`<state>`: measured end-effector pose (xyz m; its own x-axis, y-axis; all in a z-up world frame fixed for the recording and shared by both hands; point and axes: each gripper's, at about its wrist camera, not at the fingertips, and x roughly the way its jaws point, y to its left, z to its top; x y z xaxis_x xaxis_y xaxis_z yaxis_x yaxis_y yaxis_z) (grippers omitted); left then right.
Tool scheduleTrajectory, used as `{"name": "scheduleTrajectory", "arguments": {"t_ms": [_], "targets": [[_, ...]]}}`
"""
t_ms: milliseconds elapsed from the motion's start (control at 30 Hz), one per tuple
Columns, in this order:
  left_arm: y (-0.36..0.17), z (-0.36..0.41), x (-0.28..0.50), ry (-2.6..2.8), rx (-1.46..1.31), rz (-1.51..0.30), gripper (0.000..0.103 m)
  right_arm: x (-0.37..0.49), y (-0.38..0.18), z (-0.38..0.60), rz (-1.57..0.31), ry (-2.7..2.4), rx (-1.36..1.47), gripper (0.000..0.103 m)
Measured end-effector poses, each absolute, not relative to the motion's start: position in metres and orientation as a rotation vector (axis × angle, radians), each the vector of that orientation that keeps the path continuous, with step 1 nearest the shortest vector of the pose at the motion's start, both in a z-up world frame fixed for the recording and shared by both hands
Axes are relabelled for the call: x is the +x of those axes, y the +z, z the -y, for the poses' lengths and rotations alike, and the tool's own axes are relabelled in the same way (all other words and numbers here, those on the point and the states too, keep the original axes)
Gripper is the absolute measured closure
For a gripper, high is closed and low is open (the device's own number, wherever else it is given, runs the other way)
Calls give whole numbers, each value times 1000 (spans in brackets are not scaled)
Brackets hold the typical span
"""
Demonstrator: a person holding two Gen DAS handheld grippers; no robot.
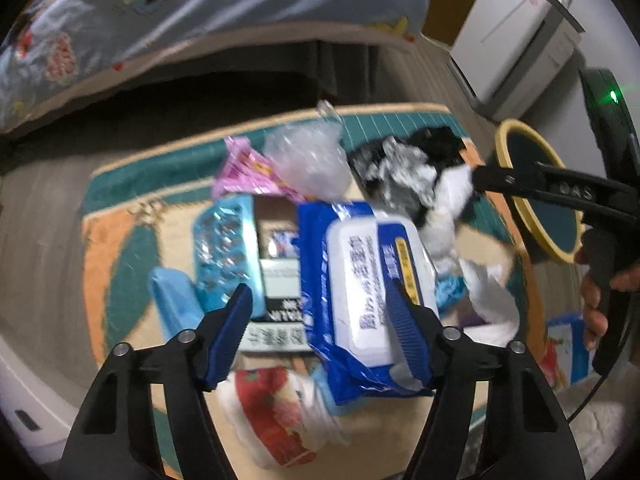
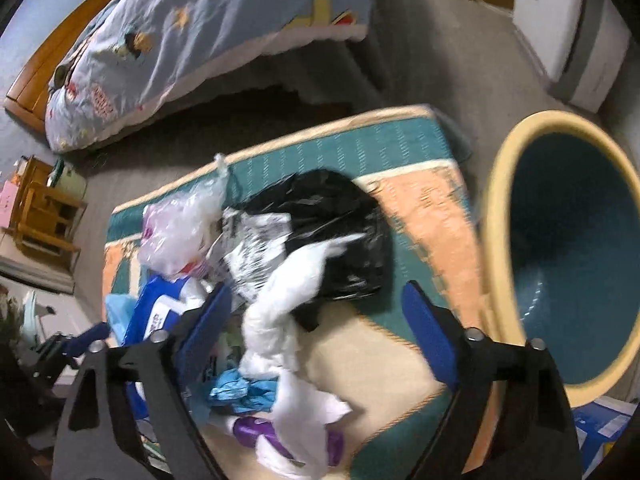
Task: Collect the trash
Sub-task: 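Grasp the blue wet-wipe pack with the left tool while the right tool grasps white tissue, then carry the white tissue over the bin and open the right tool to drop it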
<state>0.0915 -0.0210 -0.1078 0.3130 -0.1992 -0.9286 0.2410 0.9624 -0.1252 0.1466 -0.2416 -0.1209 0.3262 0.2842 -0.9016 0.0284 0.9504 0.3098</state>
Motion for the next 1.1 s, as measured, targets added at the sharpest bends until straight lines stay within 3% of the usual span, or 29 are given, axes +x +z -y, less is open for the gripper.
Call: {"name": "scheduleTrajectory", "arguments": {"t_ms": [267, 333, 400, 500, 1100], "targets": [[-122, 20, 91, -345, 2, -1298, 58, 151, -147, 217, -1358, 264, 373, 46], [-125, 20, 91, -354, -1, -1321, 70, 151, -154, 213, -1393, 272, 378, 53], [-127, 19, 92, -351, -1, -1330, 80, 150, -160, 208, -1423, 278, 370, 72], [-124, 19, 93, -360, -25, -1328, 95, 147, -157, 206, -1423, 294, 376, 74], [-45, 23, 64, -347, 85, -1015, 98, 123, -83, 234, -1237, 335, 369, 77]]}}
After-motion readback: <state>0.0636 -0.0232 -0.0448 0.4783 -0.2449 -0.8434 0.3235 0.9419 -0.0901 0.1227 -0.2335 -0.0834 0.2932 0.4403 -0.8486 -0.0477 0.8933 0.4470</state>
